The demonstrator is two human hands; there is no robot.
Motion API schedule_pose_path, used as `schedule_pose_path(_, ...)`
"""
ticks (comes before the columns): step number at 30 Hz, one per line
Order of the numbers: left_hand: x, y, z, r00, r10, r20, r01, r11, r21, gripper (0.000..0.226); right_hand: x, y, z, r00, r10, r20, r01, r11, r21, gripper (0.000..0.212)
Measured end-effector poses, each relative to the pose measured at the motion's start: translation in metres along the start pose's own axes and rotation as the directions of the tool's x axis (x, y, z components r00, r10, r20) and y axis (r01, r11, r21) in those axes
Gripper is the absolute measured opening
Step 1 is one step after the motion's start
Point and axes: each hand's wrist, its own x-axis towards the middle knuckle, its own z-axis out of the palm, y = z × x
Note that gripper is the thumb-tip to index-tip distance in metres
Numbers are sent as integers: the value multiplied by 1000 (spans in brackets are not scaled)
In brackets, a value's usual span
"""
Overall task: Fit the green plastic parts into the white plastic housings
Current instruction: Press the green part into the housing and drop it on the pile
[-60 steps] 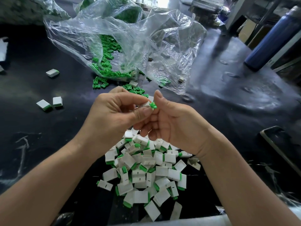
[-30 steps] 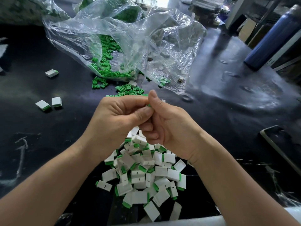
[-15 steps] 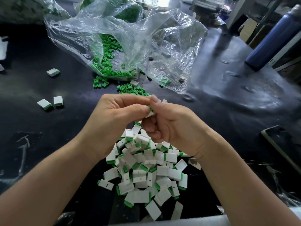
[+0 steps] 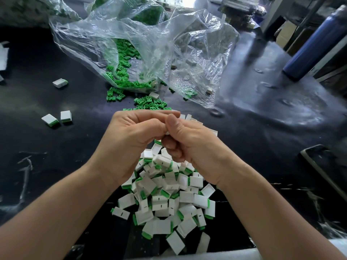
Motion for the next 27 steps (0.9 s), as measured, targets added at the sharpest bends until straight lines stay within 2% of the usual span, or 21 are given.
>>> schedule_pose_path(3,0,-3,1,1000,-6,-23,5,1000,-12,23,0,1,1,1000,4,-24,-5,999,-37,50)
schedule_pose_path(9,1,-5,3,999,-15,-46,12,998,-61,24,1,1,4,999,1,-38,1,1000,30,29)
schedule_pose_path(13,0,-6,2,999,-11,-45,8,997,-81,24,0,1,4,1000,-15,-14,16,996,90,27)
schedule_pose_path(17,1,-6,2,998,-15,-54,9,995,-101,24,0,1,4,999,-21,-24,23,997,68,25)
schedule_pose_path(23,1,-6,2,998,-16,-59,9,993,-118,23,-1,0,7,998,-28,-55,30,999,34,28)
schedule_pose_path(27,1,-7,1,998,-24,-56,16,991,-132,23,-1,0,6,996,-28,-81,27,1000,-14,41)
